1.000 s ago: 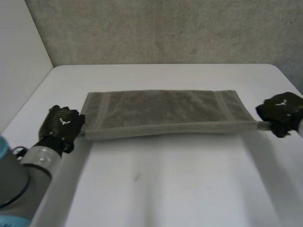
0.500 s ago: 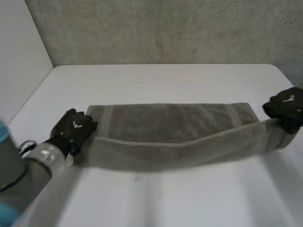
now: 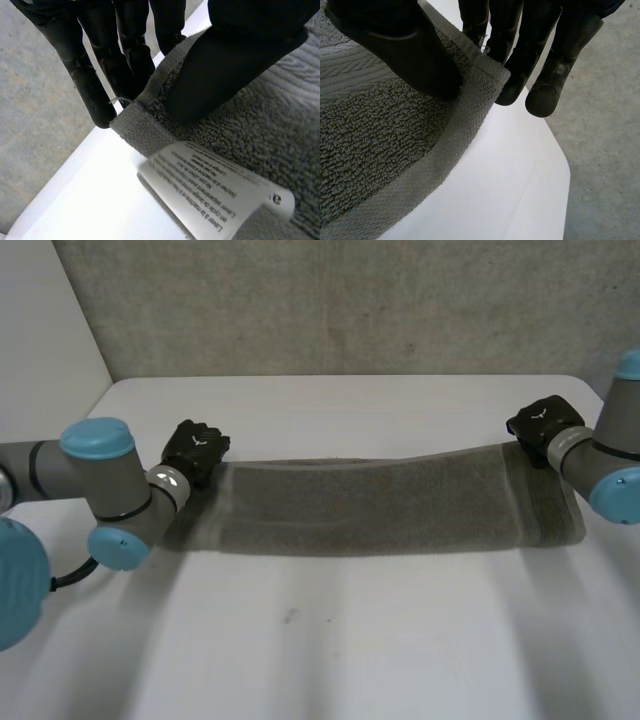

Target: Fold the towel.

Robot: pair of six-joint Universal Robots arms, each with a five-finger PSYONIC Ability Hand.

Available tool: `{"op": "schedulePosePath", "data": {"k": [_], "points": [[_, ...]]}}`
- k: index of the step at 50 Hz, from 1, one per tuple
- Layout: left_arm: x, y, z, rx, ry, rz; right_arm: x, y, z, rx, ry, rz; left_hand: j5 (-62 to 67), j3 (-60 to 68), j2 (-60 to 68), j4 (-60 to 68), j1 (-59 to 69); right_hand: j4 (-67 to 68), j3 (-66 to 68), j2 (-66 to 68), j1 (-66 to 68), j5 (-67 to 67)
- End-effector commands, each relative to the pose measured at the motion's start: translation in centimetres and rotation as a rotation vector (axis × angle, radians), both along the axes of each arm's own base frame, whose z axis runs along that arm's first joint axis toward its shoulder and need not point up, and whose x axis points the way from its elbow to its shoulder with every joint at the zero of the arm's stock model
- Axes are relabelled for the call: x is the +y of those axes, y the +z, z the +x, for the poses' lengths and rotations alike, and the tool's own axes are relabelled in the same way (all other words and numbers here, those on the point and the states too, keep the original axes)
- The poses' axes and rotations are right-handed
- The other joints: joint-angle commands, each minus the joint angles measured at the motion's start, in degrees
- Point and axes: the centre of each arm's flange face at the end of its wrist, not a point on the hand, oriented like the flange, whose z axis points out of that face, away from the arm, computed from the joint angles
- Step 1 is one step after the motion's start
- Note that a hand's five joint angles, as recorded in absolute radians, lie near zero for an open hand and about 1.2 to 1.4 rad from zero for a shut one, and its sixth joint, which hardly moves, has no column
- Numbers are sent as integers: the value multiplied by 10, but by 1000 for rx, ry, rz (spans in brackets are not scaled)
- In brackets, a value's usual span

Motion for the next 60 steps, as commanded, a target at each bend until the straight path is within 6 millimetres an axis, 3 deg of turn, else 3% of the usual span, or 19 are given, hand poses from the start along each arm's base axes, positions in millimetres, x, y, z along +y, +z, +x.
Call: {"op": "schedulePosePath", "data": {"k": [1, 17, 18, 19, 20, 21, 22, 23, 25, 27, 29, 30, 32, 35, 37, 44, 52, 56, 60], "points": [[-18, -4, -3, -7, 22, 7, -17, -9, 13, 3, -1, -61, 106, 103, 102, 102, 106, 29, 33, 29, 37, 37], [-25, -11, -10, -6, 25, -12, -35, -28, 13, 12, -34, -101, 106, 103, 102, 102, 106, 29, 33, 29, 37, 37], [-25, -11, -10, -6, 26, -11, -35, -29, 13, 12, -32, -98, 76, 73, 72, 72, 76, -97, -93, -97, -89, -89], [-25, -11, -10, -6, 26, -11, -35, -29, 13, 12, -32, -98, 76, 73, 72, 72, 76, -98, -94, -98, -90, -91], [-25, -12, -10, -7, 26, -9, -35, -31, 13, 11, -31, -95, -144, -147, -148, -148, -144, -435, -430, -435, -426, -427], [-24, -11, -11, -7, 25, -10, -33, -30, 16, 8, -27, -96, -401, -404, -405, -405, -401, -671, -667, -671, -663, -663], [-24, -11, -11, -7, 25, -10, -33, -30, 16, 8, -27, -96, -403, -406, -407, -407, -403, -671, -667, -671, -663, -663], [-22, -10, -13, -8, 27, -10, -30, -28, 23, 7, -13, -102, -594, -597, -598, -598, -594, -671, -667, -671, -663, -663], [-21, -8, -14, -10, 33, -14, -29, -24, 26, 4, -7, -109, -590, -593, -594, -594, -590, -671, -667, -671, -663, -663], [-20, -3, -16, -9, 41, -23, -29, -18, 27, -3, -6, -120, -593, -596, -597, -597, -593, -671, -667, -671, -663, -663], [-17, 11, -19, -2, 49, -44, -29, 7, 27, -19, -11, -166, -593, -596, -597, -597, -593, -671, -667, -671, -663, -663], [-17, 11, -19, -1, 49, -44, -29, 7, 27, -19, -11, -167, -593, -596, -597, -597, -593, -671, -667, -671, -663, -663], [-8, 30, -22, 7, 47, -59, -25, 34, 27, -50, -14, -203, -592, -595, -596, -596, -592, -671, -667, -671, -663, -663], [-3, 39, -21, 16, 46, -61, -23, 50, 26, -89, -21, -216, -587, -590, -591, -591, -587, -671, -667, -671, -663, -663], [8, 60, -17, 56, 50, -60, -16, 74, 23, -188, -36, -217, -585, -588, -589, -589, -585, -671, -667, -671, -663, -663], [35, 93, -7, 178, 64, -29, 16, 101, 9, -254, -43, -139, -582, -585, -586, -586, -582, -671, -667, -671, -663, -663], [77, 98, 12, 236, 87, 34, 60, 84, -13, -247, -25, 36, -585, -588, -589, -589, -585, -671, -667, -671, -663, -663], [99, 94, 21, 230, 94, 52, 84, 61, -22, -250, -22, 142, -588, -591, -592, -592, -588, -671, -667, -671, -663, -663], [110, 91, 24, 228, 93, 57, 93, 42, -27, -260, -10, 205, -588, -591, -592, -592, -588, -671, -667, -671, -663, -663]]}}
